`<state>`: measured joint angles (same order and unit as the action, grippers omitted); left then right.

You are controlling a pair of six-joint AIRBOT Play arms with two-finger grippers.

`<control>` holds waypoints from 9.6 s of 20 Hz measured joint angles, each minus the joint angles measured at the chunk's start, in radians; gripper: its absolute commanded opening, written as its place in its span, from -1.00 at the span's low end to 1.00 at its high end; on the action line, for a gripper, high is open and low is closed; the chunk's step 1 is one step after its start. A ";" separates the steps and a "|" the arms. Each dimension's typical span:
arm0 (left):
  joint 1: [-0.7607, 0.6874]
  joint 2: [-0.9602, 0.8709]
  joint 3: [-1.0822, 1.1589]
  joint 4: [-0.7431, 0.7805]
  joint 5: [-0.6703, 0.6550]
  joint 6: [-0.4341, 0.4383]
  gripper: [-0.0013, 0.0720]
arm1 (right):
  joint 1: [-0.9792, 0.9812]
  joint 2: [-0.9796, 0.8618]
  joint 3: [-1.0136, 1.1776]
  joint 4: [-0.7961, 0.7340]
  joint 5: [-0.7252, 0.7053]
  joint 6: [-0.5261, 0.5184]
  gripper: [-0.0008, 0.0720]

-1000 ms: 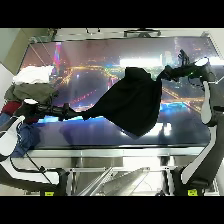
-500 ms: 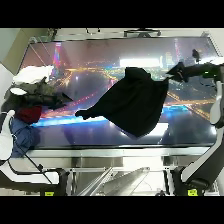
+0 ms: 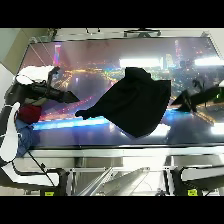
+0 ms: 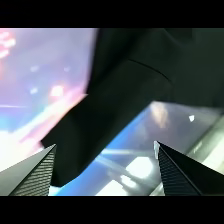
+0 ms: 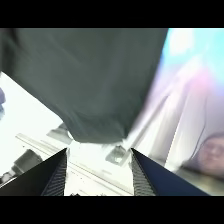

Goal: Fold the shirts.

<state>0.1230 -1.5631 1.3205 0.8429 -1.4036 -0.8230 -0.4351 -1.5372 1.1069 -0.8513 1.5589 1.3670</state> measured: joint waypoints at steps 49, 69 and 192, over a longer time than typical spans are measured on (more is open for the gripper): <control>0.343 0.475 0.277 -1.469 -0.095 0.008 -0.90 | -0.384 0.664 0.481 1.178 -0.034 -0.291 -0.92; -0.093 -0.228 0.469 -0.300 0.453 -0.021 -0.90 | 0.133 0.074 0.033 0.327 -0.693 -0.285 -0.92; -0.127 -0.445 0.495 0.307 0.001 -0.521 -0.93 | 0.170 -0.335 0.514 -0.388 -0.336 -0.106 -0.93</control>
<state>-0.0036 -2.0079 1.8153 1.1496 -1.4025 -1.3445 -0.2653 -1.8725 1.6211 -1.2392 1.2232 1.2610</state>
